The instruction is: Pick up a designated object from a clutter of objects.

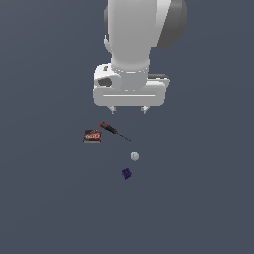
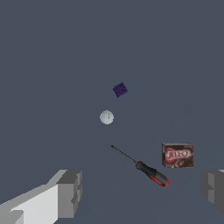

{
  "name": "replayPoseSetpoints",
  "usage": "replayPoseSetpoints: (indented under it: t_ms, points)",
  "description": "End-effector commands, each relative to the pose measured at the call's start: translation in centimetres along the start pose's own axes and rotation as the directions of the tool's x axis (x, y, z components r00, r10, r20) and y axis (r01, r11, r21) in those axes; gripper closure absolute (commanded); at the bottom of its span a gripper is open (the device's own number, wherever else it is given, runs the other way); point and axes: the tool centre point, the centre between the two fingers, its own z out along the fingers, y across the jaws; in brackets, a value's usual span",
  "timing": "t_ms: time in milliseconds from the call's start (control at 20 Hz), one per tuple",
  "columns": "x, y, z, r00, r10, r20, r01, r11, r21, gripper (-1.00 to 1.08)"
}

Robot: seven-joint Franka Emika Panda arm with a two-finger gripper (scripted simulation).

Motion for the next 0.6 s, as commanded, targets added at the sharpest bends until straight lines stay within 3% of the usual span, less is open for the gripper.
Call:
replayPoseSetpoints:
  t_ms: [0,550]
  points:
    - [0.0,0.0,0.0,1.0,0.0,0.0,0.0,1.0,0.0,-0.92]
    - [-0.1,-0.13,0.84,1.0,0.011,0.009,-0.011,0.999,0.032,-0.92]
